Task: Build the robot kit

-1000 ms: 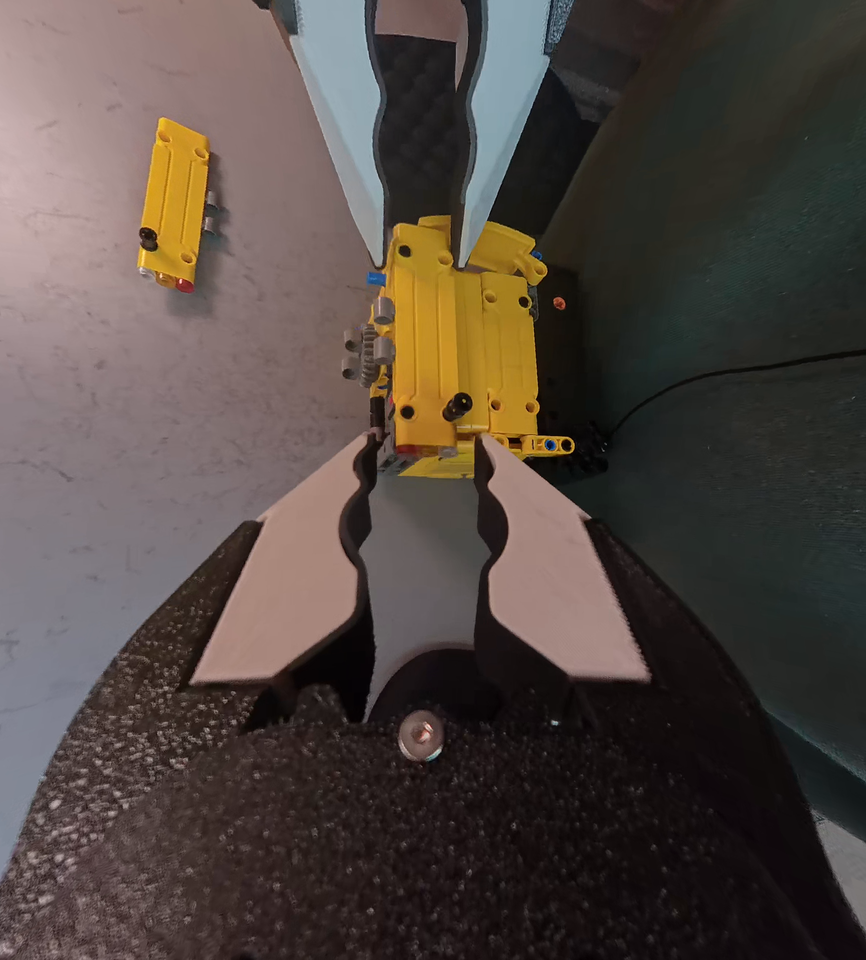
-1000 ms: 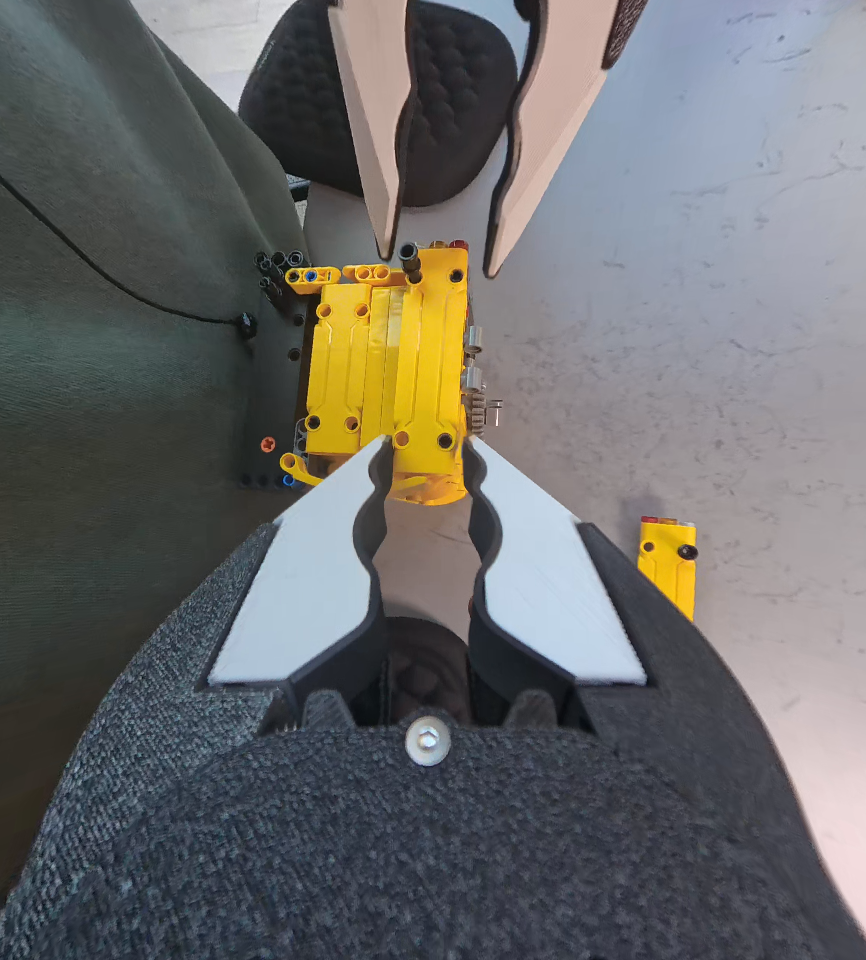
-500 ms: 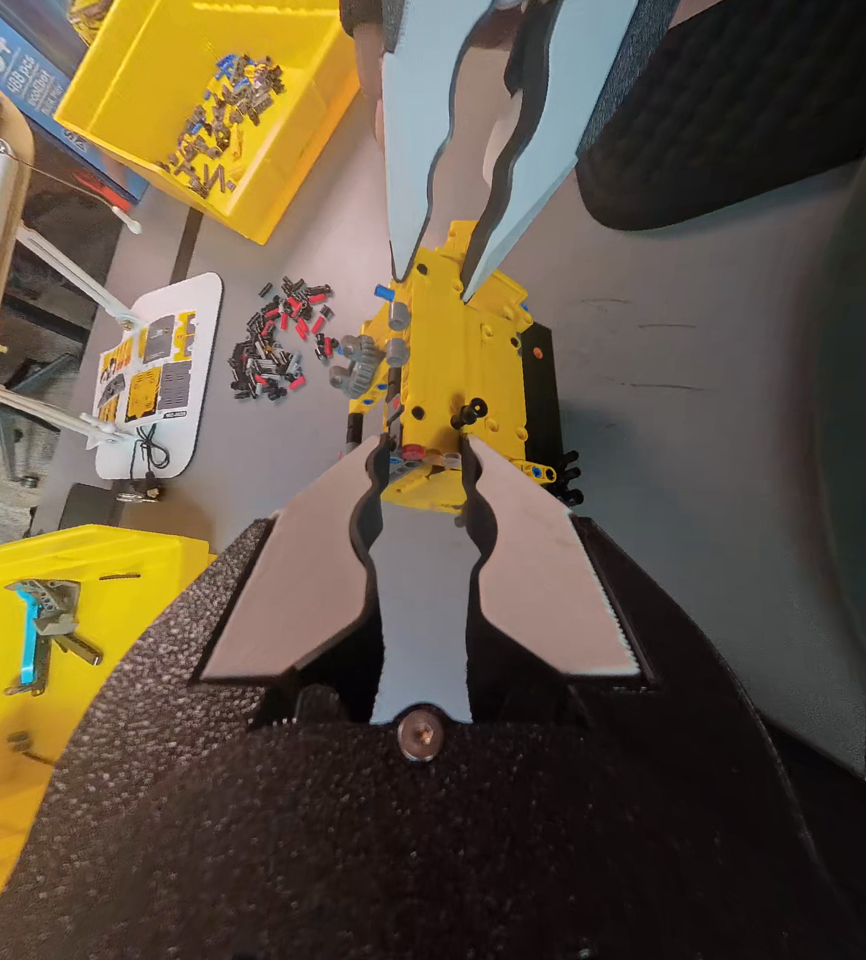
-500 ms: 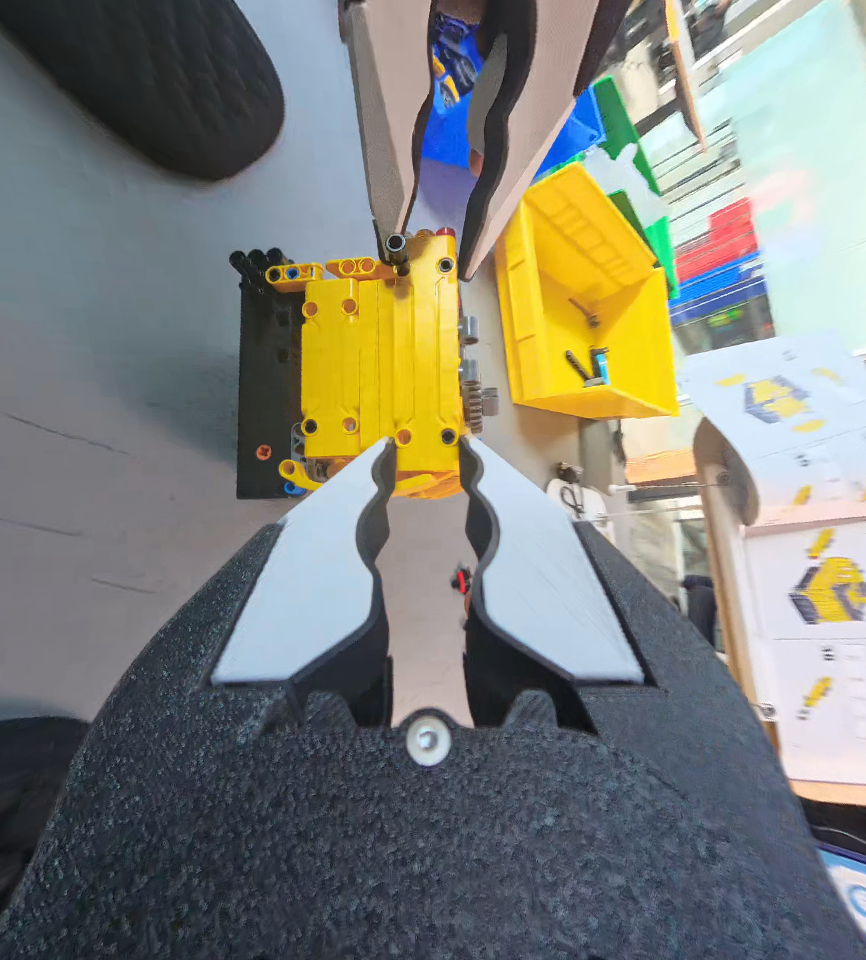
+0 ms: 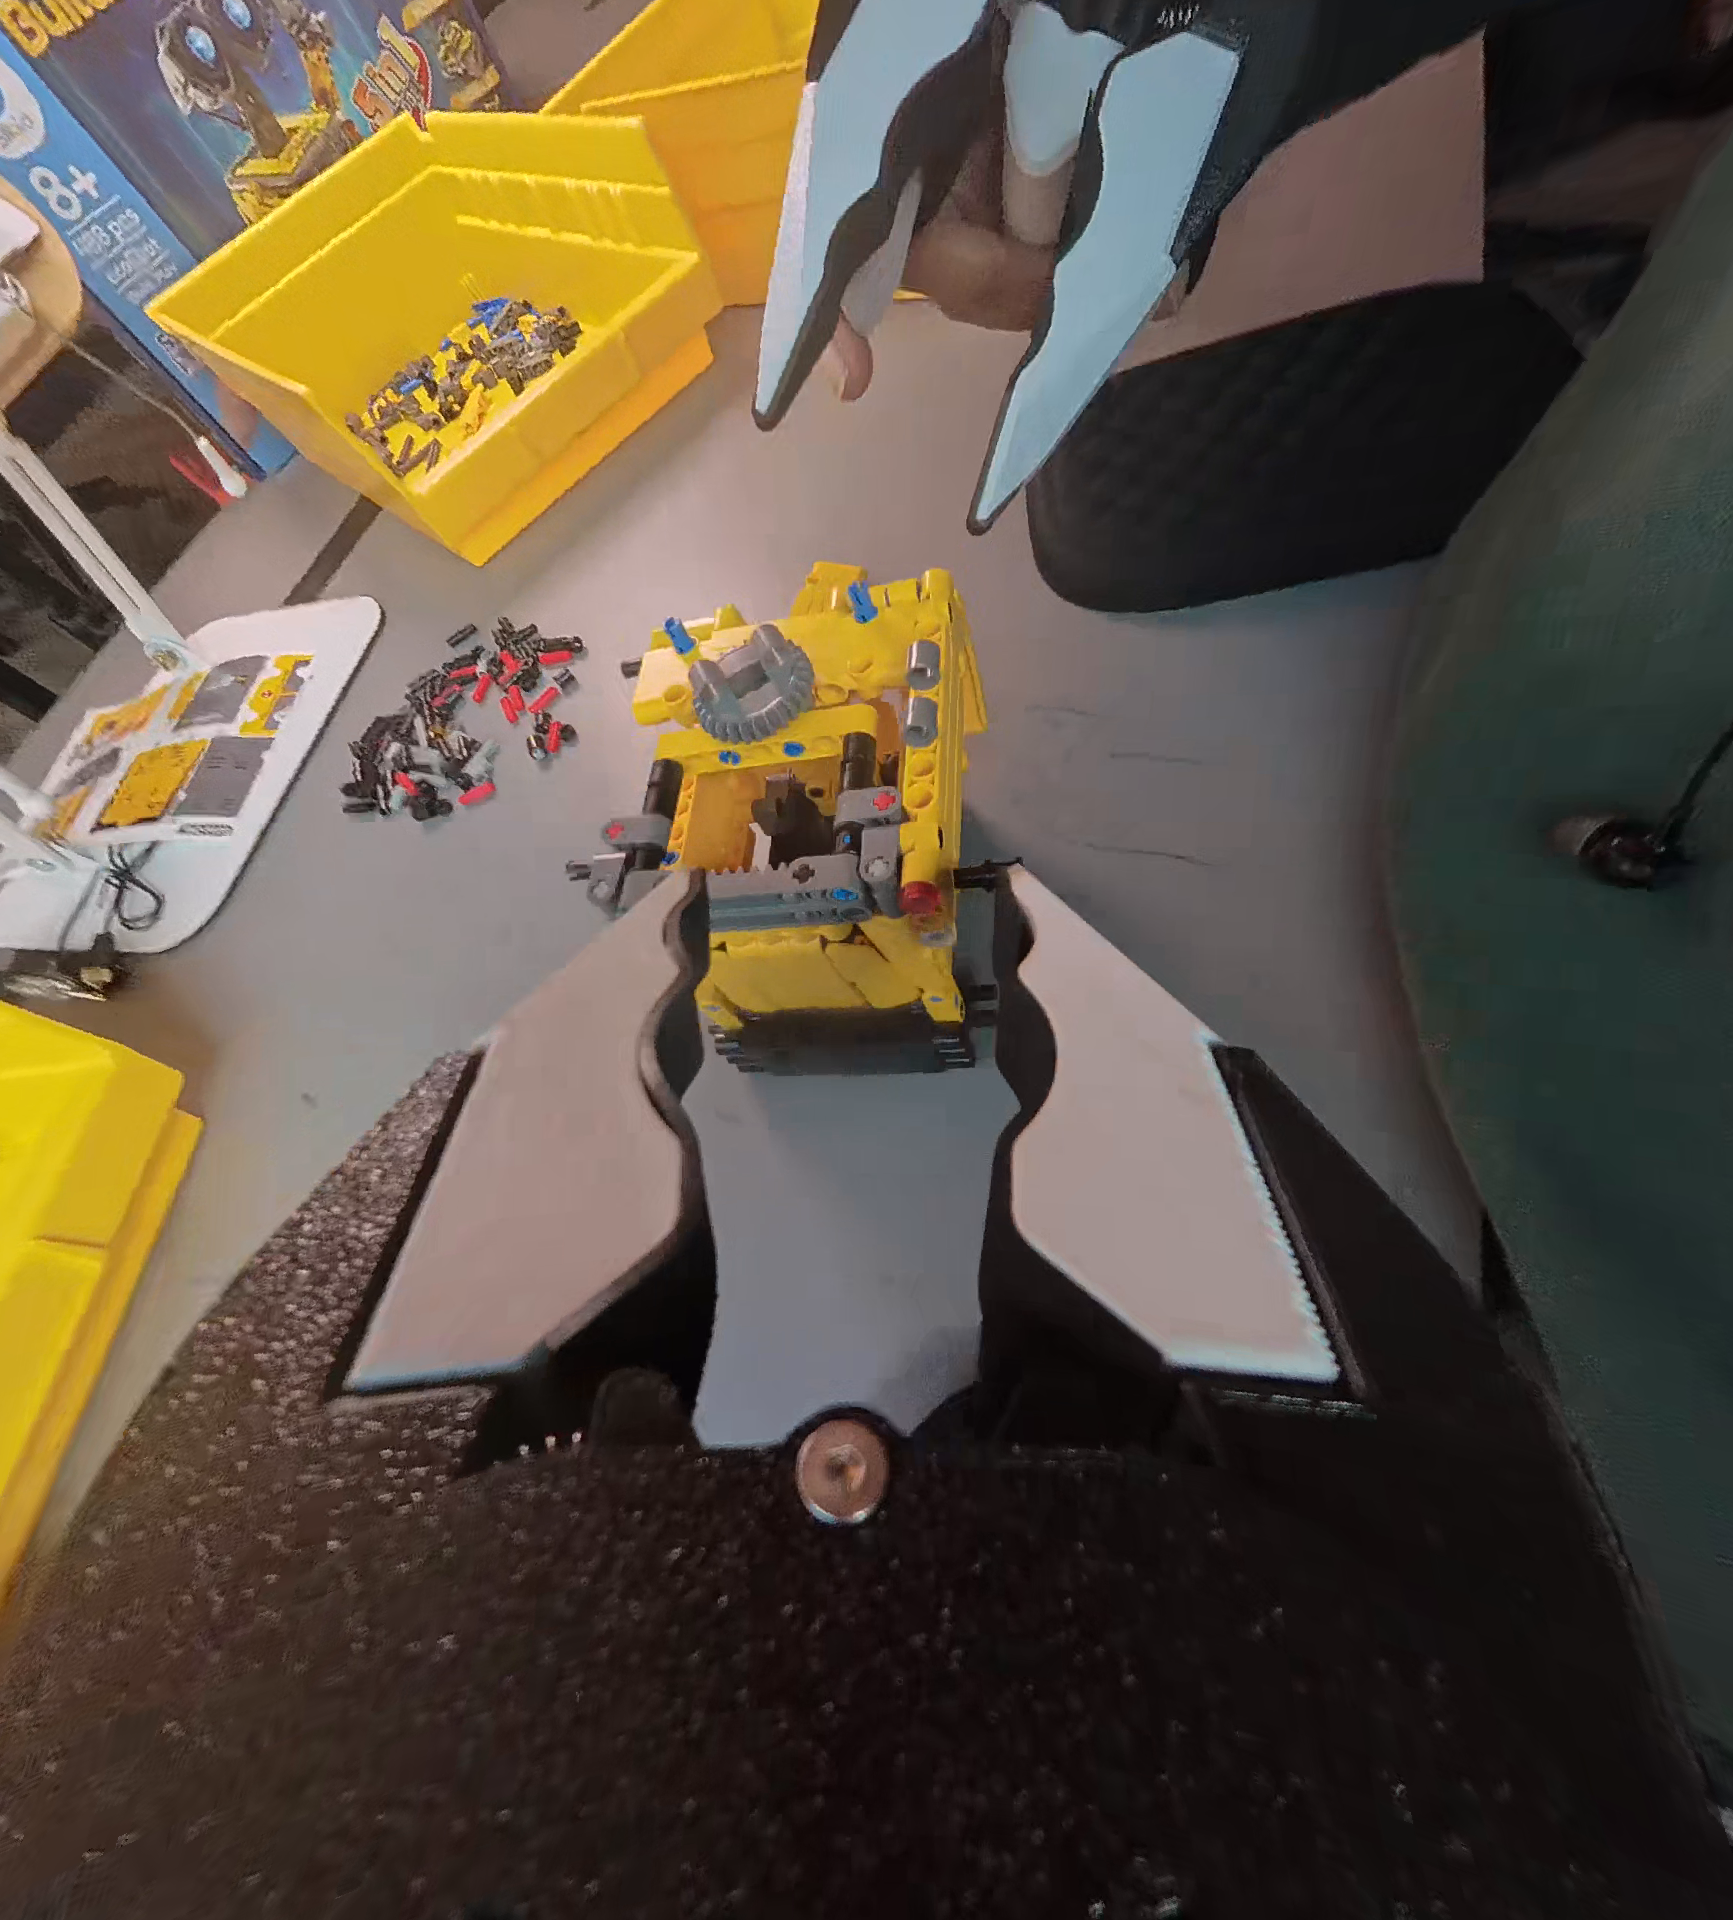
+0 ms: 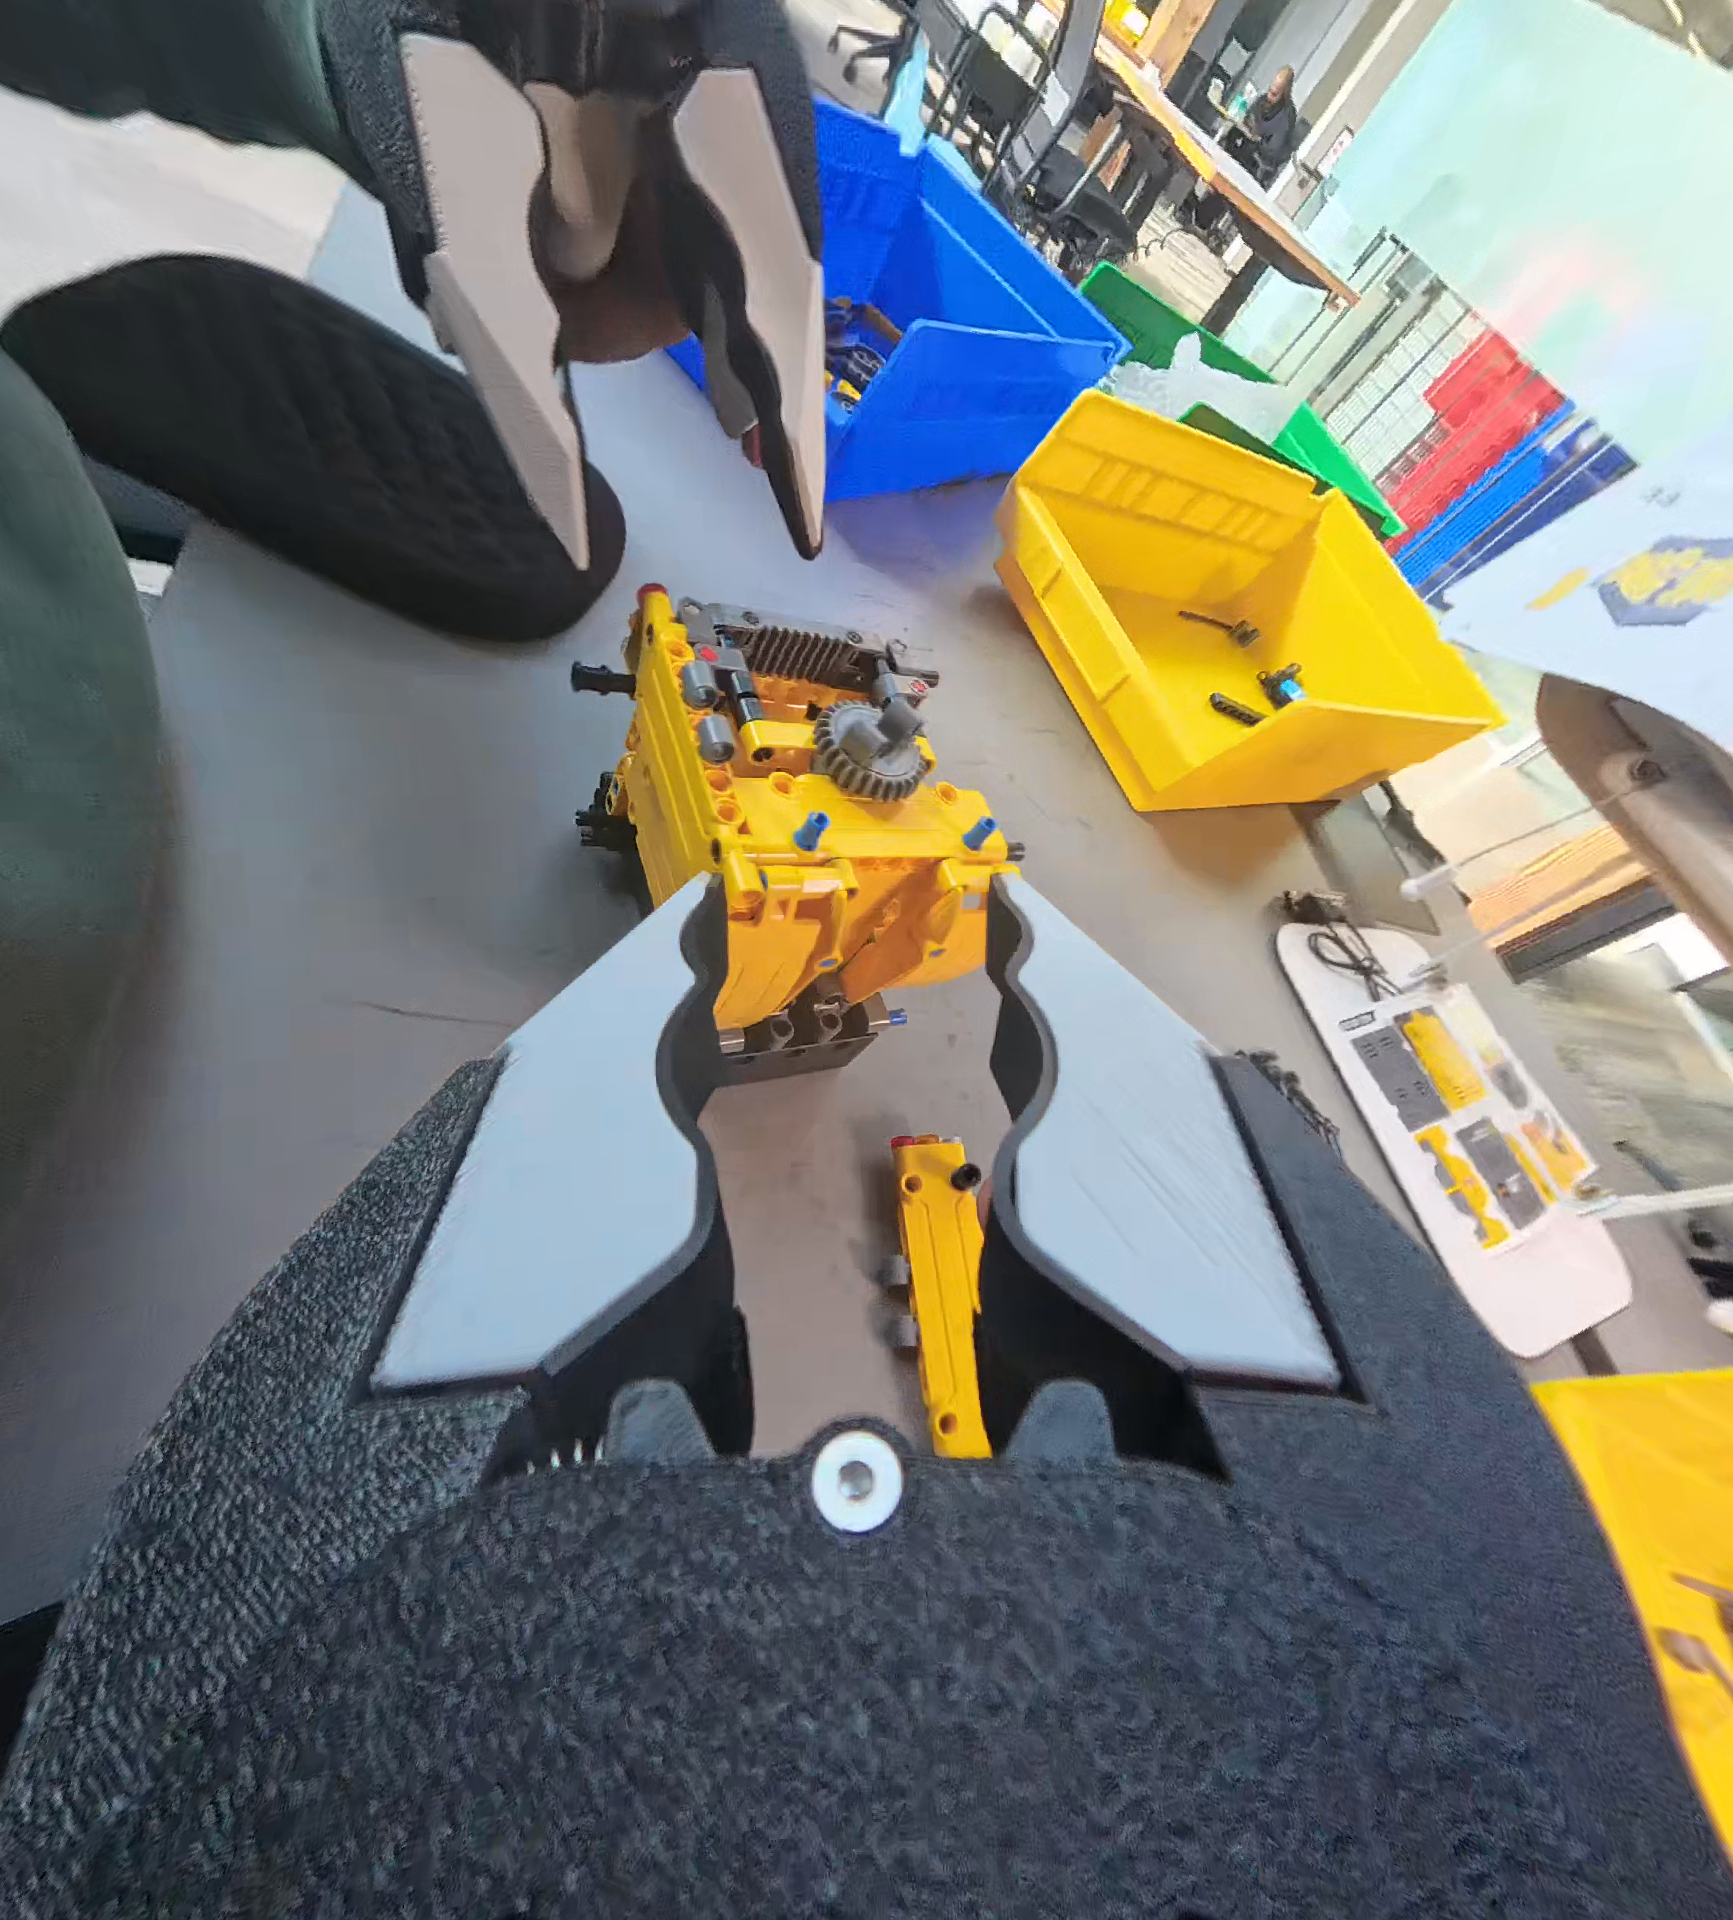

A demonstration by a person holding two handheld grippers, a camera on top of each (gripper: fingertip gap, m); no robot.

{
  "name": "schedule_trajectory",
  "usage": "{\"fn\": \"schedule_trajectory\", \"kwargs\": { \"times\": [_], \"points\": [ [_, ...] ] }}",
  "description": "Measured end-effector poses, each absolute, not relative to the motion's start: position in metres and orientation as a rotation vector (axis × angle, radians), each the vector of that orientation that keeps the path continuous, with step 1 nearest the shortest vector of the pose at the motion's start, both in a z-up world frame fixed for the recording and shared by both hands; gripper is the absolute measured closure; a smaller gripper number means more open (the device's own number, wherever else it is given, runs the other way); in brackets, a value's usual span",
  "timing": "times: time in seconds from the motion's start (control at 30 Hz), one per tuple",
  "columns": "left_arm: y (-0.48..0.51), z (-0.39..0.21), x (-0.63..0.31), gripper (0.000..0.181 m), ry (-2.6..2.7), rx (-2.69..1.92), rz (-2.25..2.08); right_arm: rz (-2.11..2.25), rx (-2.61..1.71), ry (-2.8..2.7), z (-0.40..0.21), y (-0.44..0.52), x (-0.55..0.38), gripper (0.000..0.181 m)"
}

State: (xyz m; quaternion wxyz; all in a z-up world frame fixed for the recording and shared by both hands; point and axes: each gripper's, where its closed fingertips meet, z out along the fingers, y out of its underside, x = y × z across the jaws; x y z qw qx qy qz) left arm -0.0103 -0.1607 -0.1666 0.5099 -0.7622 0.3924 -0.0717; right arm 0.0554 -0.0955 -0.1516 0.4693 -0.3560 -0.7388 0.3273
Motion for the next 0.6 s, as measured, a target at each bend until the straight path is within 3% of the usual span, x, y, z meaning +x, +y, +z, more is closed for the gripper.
{"fn": "schedule_trajectory", "kwargs": {
  "times": [0.1,0.27,0.47,0.6],
  "points": [
    [-0.162,-0.177,-0.011,0.111,0.827,-1.91,-0.314,0.91,-0.965,-1.785,-0.147,-0.088,0.057,0.128],
    [-0.159,-0.189,-0.007,0.121,0.825,-1.89,-0.231,0.912,-0.846,-1.911,-0.135,-0.129,0.046,0.136],
    [-0.156,-0.194,-0.006,0.142,0.83,-1.864,-0.108,0.79,-0.845,-2.157,-0.156,-0.157,0.02,0.127],
    [-0.161,-0.193,-0.002,0.14,0.846,-1.85,-0.154,0.672,-0.91,-2.333,-0.173,-0.162,0.009,0.119]
  ]
}}
